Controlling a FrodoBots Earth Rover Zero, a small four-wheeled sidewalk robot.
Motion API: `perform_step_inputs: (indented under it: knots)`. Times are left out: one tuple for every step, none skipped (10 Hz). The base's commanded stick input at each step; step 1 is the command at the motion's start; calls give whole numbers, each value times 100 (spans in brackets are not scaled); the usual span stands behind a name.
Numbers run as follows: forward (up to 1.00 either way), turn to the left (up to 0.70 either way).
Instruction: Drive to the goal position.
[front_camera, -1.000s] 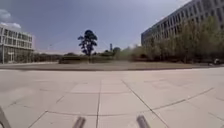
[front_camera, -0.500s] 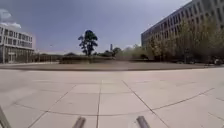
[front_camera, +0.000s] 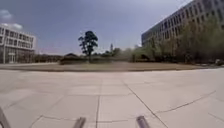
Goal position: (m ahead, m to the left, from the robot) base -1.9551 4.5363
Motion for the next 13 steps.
perform_step_inputs:
  knots:
    - [70, 0]
    - [70, 0]
    - [70, 0]
    - [70, 0]
    - [70, 0]
    - [70, 0]
    - [70, 0]
    - [70, 0]
    - [70, 0]
    - [70, 0]
    - [67, 0]
    - [0, 0]
    - [0, 0]
